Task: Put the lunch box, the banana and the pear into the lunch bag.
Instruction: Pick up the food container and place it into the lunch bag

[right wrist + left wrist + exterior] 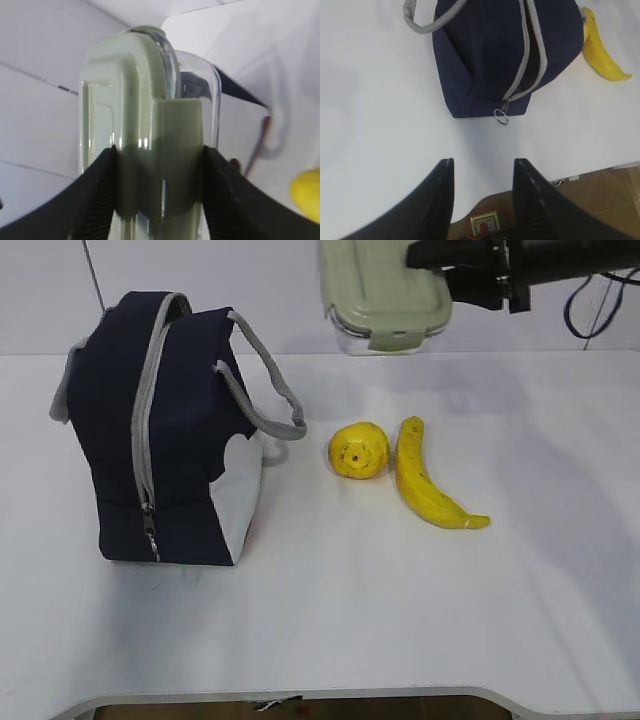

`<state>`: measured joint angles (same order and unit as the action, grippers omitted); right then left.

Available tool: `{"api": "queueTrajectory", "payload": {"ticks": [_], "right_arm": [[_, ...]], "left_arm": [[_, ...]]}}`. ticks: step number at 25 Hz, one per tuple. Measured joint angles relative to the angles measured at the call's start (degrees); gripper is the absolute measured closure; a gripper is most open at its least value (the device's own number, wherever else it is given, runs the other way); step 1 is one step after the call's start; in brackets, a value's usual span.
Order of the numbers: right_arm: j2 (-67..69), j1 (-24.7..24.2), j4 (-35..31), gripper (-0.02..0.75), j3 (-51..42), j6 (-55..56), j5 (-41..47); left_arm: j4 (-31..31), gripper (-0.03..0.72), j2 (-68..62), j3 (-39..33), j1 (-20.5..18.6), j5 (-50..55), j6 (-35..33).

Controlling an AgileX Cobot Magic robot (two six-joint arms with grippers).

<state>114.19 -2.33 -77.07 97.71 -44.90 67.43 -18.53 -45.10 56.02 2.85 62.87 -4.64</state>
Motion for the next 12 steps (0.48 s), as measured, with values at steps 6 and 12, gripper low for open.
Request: {"api": "queueTrajectory", "payload": {"ticks": [6, 12], "right_arm": [[0.0, 6.6, 0.0, 0.343, 2.6, 1.0, 0.7], [0.0, 11.0, 0.2, 0.343, 2.6, 1.1, 0.8]], "left_arm": [[-1.4, 0.293, -16.1, 9.0, 0.0, 0.6, -0.4], [-10.1, 0.285, -31.5, 15.0, -0.1, 0.3, -7.1]]}}
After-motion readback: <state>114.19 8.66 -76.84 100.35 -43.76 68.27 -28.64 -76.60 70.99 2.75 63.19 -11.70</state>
